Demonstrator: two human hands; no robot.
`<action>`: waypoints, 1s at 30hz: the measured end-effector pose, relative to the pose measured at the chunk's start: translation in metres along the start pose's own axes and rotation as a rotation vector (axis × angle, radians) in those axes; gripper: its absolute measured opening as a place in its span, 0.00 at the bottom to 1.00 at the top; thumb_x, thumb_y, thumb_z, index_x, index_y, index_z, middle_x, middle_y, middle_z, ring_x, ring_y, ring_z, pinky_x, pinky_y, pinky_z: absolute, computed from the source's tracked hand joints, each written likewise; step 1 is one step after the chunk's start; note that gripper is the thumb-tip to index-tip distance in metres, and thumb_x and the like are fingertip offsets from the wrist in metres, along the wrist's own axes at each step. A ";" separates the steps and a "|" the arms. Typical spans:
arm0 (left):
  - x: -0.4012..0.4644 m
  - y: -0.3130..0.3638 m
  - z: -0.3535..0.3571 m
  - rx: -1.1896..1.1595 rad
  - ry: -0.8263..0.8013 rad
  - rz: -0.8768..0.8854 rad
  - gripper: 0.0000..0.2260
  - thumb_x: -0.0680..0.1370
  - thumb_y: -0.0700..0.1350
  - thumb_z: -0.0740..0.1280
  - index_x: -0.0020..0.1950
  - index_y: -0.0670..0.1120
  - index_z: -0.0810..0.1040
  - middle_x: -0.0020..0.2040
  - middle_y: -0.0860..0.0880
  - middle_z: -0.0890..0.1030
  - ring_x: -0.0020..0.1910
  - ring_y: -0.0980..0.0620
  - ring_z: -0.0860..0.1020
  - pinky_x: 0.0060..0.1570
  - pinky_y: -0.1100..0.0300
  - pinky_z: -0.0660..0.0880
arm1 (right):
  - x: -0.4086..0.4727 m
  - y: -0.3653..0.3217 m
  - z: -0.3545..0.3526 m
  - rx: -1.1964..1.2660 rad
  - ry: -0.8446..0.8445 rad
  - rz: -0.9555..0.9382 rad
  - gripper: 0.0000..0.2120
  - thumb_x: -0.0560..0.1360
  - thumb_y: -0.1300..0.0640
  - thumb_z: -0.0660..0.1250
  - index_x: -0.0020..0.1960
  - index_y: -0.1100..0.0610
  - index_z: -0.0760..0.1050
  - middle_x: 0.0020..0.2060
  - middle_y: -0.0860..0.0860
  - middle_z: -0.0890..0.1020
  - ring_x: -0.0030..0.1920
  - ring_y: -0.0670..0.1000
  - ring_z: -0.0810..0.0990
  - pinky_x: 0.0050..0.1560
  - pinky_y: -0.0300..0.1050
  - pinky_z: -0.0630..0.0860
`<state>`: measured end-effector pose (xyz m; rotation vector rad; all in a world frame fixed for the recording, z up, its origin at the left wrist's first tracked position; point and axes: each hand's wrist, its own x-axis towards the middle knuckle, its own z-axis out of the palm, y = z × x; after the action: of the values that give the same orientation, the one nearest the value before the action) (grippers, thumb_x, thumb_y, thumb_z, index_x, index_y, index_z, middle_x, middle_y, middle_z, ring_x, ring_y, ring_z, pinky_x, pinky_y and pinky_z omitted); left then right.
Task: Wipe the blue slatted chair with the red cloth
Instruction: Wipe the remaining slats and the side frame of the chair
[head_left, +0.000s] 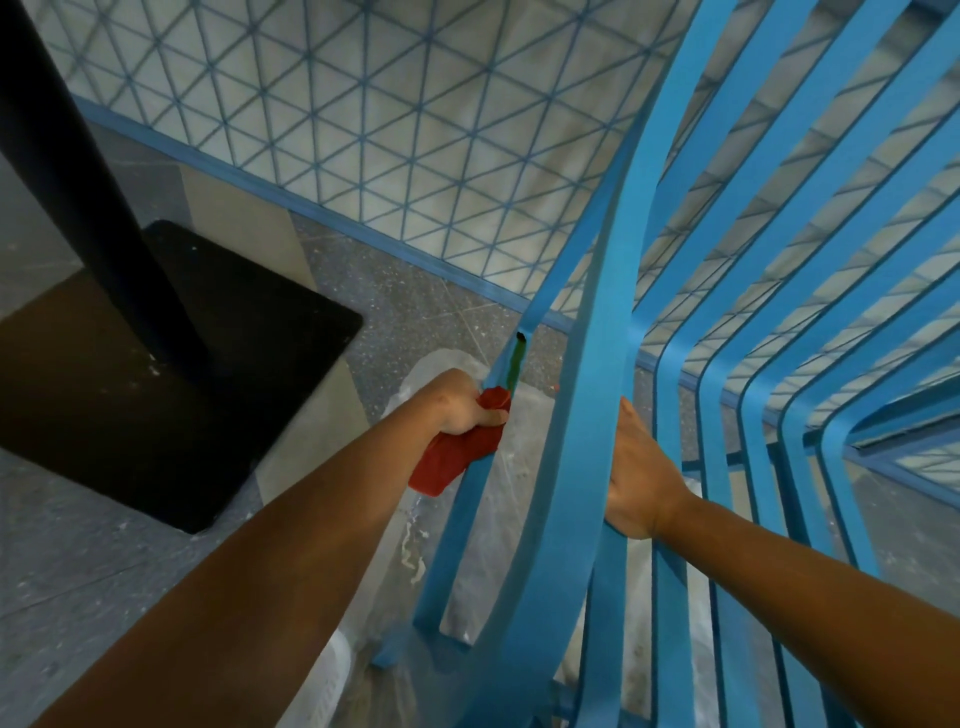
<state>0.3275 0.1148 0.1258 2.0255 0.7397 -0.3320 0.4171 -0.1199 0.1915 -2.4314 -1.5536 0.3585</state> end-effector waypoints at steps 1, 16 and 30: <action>0.001 0.000 0.001 0.001 0.011 0.010 0.17 0.75 0.58 0.74 0.47 0.43 0.82 0.41 0.46 0.81 0.38 0.51 0.78 0.43 0.56 0.74 | 0.000 0.000 0.000 -0.020 -0.005 -0.005 0.40 0.76 0.25 0.53 0.77 0.51 0.64 0.75 0.51 0.67 0.76 0.56 0.62 0.74 0.64 0.62; 0.043 0.015 0.014 -0.032 0.264 0.055 0.15 0.78 0.52 0.70 0.55 0.41 0.84 0.49 0.41 0.84 0.41 0.47 0.77 0.45 0.54 0.72 | -0.001 -0.001 -0.001 0.069 0.013 -0.004 0.43 0.74 0.24 0.56 0.78 0.53 0.64 0.75 0.54 0.68 0.77 0.58 0.63 0.75 0.66 0.60; 0.045 0.000 0.013 -0.098 0.170 0.052 0.17 0.73 0.57 0.75 0.44 0.43 0.83 0.37 0.48 0.82 0.36 0.52 0.79 0.40 0.57 0.73 | -0.002 -0.010 -0.003 0.116 0.005 0.037 0.44 0.73 0.23 0.55 0.82 0.44 0.52 0.80 0.45 0.59 0.81 0.51 0.55 0.79 0.63 0.56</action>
<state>0.3632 0.1208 0.0960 1.9929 0.7902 -0.0927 0.4094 -0.1178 0.1978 -2.3729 -1.4447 0.4365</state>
